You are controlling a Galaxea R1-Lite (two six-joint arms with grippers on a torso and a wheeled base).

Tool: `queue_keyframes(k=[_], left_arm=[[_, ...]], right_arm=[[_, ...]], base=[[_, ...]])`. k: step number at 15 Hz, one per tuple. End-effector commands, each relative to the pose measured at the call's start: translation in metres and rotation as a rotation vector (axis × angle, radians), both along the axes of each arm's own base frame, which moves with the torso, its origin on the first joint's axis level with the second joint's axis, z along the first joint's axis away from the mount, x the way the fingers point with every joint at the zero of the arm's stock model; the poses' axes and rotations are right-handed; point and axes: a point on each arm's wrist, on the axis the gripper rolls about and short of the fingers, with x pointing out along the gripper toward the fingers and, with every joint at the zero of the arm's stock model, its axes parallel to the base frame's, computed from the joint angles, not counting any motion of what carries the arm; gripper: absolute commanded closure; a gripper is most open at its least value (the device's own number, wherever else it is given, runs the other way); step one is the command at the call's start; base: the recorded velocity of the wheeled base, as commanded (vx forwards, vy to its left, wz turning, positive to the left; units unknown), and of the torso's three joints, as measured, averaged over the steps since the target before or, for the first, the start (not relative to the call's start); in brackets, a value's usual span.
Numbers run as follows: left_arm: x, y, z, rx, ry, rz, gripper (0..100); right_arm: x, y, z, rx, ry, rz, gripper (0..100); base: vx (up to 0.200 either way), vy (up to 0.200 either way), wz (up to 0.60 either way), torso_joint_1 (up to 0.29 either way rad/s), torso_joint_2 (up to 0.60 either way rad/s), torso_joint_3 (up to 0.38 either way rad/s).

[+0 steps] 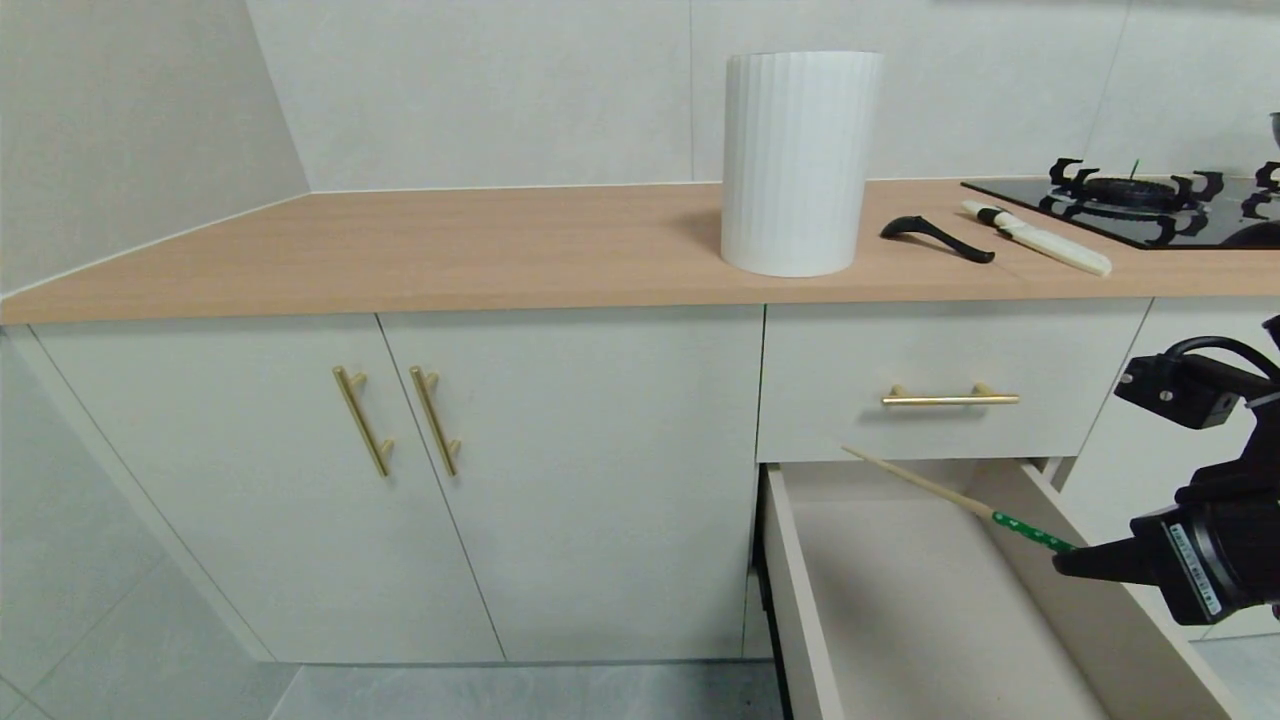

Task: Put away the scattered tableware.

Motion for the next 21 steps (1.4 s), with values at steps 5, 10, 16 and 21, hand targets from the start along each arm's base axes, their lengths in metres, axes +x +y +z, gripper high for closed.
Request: queue_keyframes(k=[5,10,16,21], left_arm=[[0.000,0.000,0.000,0.000,0.002,0.001,0],[0.000,0.000,0.000,0.000,0.002,0.001,0],[0.000,0.000,0.000,0.000,0.002,0.001,0],[0.000,0.000,0.000,0.000,0.002,0.001,0]], right_arm=[[0.008,0.003,-0.007,-0.012,0.036,-0.001,100],[0.045,0.017,-0.045,-0.069,0.180,-0.006,100],[0.100,0.039,-0.109,-0.055,0.286,-0.096,100],[0.124,0.051,-0.166,-0.124,0.267,-0.209,100]], base=[[0.000,0.000,0.00,-0.005,0.02,0.009],[0.000,0.000,0.00,0.000,0.00,0.000],[0.000,0.000,0.00,0.000,0.00,0.000],[0.000,0.000,0.00,0.000,0.00,0.000]])
